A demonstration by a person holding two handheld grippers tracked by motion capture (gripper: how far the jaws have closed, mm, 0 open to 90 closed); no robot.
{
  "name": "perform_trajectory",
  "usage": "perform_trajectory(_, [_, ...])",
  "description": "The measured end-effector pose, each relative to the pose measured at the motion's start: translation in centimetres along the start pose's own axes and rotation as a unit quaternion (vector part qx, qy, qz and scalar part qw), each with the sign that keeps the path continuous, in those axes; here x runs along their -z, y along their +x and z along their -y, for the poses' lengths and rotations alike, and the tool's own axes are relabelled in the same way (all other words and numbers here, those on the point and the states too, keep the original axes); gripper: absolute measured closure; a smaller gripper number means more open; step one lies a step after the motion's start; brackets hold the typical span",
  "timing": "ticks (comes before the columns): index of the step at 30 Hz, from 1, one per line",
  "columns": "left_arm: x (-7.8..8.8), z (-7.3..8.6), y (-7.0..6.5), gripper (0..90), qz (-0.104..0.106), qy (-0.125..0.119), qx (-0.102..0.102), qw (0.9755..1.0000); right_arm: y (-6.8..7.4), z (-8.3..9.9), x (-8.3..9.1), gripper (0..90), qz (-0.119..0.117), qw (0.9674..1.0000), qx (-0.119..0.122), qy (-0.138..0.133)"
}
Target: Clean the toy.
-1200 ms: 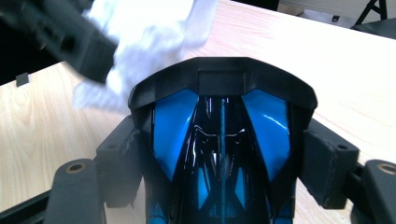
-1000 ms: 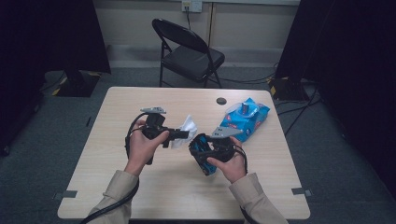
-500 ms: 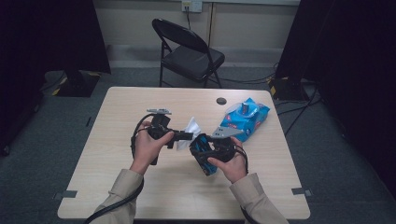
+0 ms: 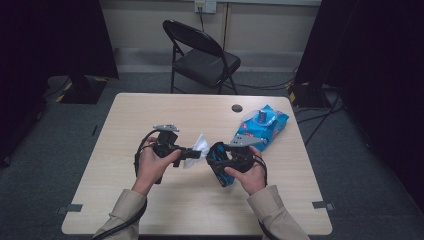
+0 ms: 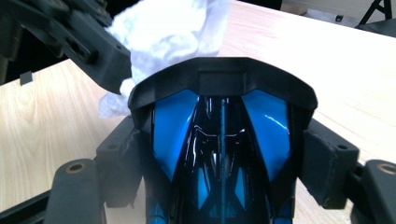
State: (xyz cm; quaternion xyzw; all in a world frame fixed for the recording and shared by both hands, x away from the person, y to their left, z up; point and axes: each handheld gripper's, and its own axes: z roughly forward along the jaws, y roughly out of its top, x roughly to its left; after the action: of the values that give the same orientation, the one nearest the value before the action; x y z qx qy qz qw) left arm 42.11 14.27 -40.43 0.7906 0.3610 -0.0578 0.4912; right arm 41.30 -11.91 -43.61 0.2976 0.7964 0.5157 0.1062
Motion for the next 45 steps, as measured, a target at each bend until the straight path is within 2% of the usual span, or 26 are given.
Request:
perform_trajectory(5, [-0.3,0.8,0.4,83.1,-0.004,-0.003,-0.004,1.0,0.1,-0.4,0.4,25.5,-0.004,0.9999,0.001,-0.011])
perform_trajectory(9, [-1.0,1.3,0.2,83.1,0.003,0.003,-0.015,0.9999,0.3,-0.7,0.5,25.5,-0.006,0.9999,0.001,-0.015])
perform_trajectory(25, [-3.7,3.0,-0.4,82.8,0.02,0.025,-0.029,0.9991,0.4,-0.8,0.5,25.5,-0.009,0.9996,-0.008,-0.025])
perform_trajectory(34, [-5.2,4.2,-0.7,82.7,0.031,0.03,-0.027,0.9987,0.4,-0.8,0.4,25.5,-0.009,0.9994,-0.014,-0.031])
perform_trajectory(45, [-6.2,5.4,-0.6,82.7,0.042,0.031,-0.018,0.9985,0.2,-0.8,0.3,25.6,-0.011,0.9991,-0.021,-0.034])
